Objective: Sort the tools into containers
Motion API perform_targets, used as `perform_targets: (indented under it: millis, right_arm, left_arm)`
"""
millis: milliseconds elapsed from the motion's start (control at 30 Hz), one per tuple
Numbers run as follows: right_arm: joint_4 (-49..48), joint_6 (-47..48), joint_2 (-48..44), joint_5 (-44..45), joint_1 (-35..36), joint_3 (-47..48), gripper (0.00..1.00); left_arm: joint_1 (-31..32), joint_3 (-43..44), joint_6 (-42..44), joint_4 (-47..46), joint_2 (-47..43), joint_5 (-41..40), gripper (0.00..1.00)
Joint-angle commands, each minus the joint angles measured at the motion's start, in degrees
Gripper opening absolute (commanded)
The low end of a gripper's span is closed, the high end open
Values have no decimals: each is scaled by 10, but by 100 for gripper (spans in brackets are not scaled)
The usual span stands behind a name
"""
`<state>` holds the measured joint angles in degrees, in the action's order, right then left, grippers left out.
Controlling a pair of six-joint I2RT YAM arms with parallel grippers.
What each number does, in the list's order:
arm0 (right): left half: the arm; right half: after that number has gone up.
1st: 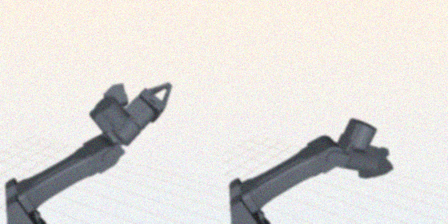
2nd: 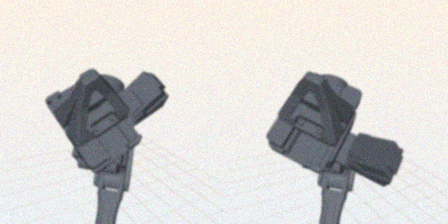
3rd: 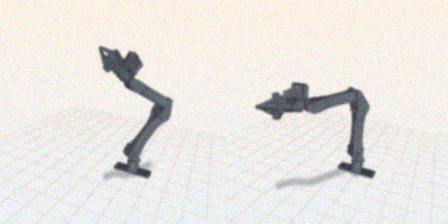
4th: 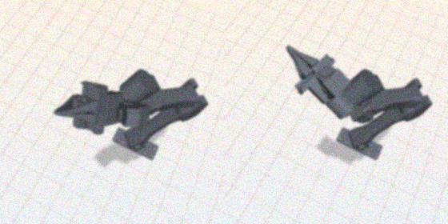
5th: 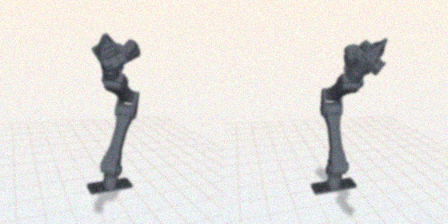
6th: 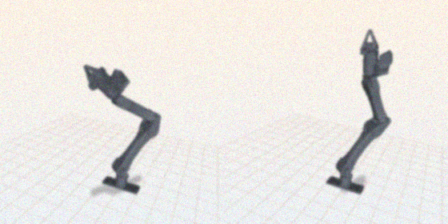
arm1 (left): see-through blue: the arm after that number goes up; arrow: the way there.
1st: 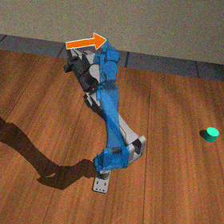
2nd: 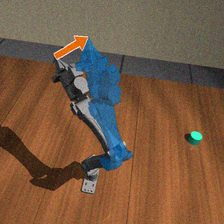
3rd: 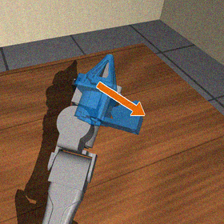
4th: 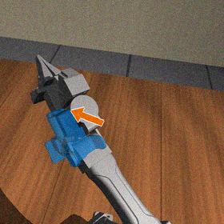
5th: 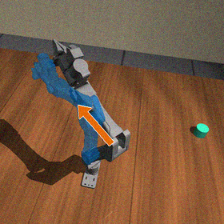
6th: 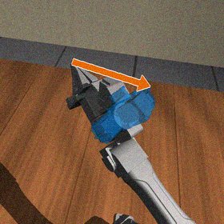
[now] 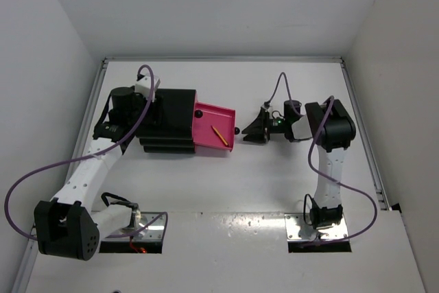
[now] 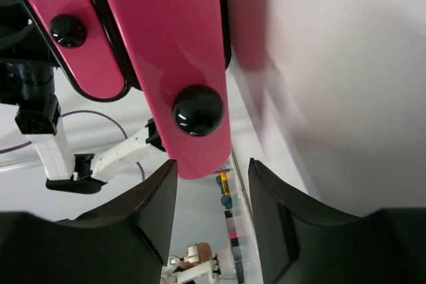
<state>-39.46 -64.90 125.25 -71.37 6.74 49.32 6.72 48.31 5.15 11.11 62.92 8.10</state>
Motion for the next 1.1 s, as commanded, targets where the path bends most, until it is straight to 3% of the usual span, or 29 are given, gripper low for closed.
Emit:
perform_targets:
  millis: [0, 233, 500, 633, 767, 1067]
  right_arm:
    - [-127, -63, 19, -11, 8, 19, 48]
    - [-320, -218, 78, -1, 20, 38, 49]
    - [-387, -278, 117, 4, 36, 65, 49]
    - [-399, -291, 124, 4, 42, 70, 38]
    - [-405, -291, 117, 4, 42, 58, 17]
    - [-391, -296, 60, -1, 42, 86, 14]
  left_arm:
    - [6, -7, 6, 32, 12, -5, 62]
    - [6, -7, 6, 32, 12, -10, 62]
    - [6, -7, 11, 27, 18, -10, 62]
    - [6, -7, 11, 27, 23, -10, 62]
    - [6, -12, 11, 27, 23, -10, 62]
    - [6, -23, 11, 27, 23, 1, 58]
